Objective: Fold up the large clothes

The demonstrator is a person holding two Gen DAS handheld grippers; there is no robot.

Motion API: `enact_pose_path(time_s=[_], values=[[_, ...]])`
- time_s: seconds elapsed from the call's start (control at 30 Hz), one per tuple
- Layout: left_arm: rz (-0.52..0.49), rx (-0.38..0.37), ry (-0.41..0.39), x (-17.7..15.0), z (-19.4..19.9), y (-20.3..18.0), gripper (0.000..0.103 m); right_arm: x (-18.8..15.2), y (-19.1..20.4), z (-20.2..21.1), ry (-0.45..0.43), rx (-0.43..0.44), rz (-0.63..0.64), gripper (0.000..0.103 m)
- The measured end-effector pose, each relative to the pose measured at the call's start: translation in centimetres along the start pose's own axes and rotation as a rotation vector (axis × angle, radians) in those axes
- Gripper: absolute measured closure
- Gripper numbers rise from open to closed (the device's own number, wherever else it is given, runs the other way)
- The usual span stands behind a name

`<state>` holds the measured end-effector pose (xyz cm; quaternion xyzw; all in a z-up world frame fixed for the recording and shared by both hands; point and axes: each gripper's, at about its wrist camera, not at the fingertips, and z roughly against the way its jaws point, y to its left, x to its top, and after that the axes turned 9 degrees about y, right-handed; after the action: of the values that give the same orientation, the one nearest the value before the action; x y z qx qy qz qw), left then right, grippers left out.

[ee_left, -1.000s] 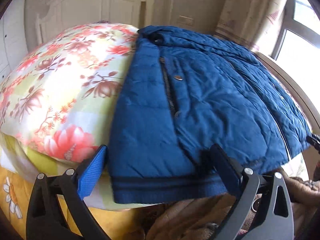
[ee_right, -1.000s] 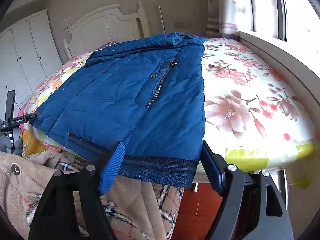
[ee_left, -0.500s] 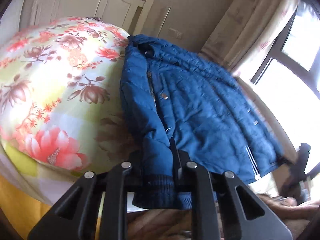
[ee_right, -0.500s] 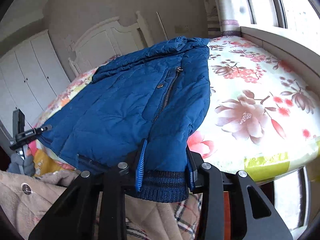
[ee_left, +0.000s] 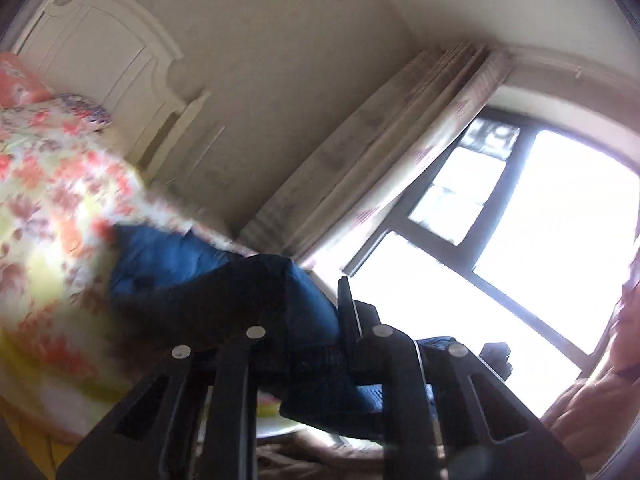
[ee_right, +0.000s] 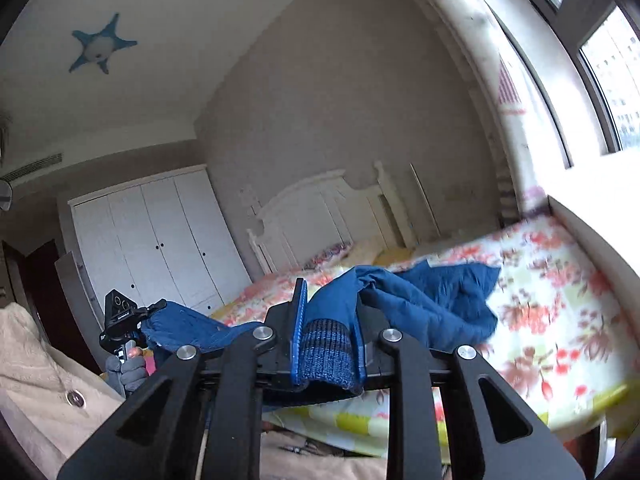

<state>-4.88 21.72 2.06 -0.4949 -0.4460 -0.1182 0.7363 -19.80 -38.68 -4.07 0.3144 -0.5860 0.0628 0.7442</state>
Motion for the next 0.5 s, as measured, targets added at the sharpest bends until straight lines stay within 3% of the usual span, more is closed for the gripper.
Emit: enact_pose_path(time_s=[0.13, 0.27, 0.3, 0.33, 0.37, 0.4, 0.43, 0.5], values=[[0.122, -0.029, -0.049, 4.7, -2.8, 2.3, 0.078, 5.2, 0.0, -3.5, 0.004, -0.025, 0.031, 0.080], [0.282, 0.108, -0.019, 9.9, -10.2, 9.2, 0.070, 9.8, -6.1, -13.2, 0.101, -0.132, -0.112, 0.078], [0.313, 0.153, -0.008, 10.7, -11.8, 11.2, 0.058, 9.8, -8.1, -15.9, 0.140, -0.170, -0.162, 0.077], [0.343, 0.202, 0.001, 11.3, -13.5, 13.3, 0.028, 9.8, -10.1, -18.4, 0.185, -0.199, -0.207, 0.074], [0.396, 0.297, 0.000, 11.9, -15.1, 15.8, 0.015, 9.6, -13.5, -21.8, 0.260, -0.223, -0.274, 0.065], [0.440, 0.367, -0.013, 12.1, -15.9, 18.0, 0.011, 8.6, -15.3, -23.4, 0.308, -0.226, -0.323, 0.055], [0.489, 0.425, -0.018, 12.1, -16.5, 20.6, 0.011, 7.6, -17.7, -25.2, 0.360, -0.216, -0.395, 0.038], [0.551, 0.479, 0.000, 11.9, -16.7, 23.6, 0.011, 5.0, -21.4, -26.1, 0.361, -0.224, -0.525, 0.034]])
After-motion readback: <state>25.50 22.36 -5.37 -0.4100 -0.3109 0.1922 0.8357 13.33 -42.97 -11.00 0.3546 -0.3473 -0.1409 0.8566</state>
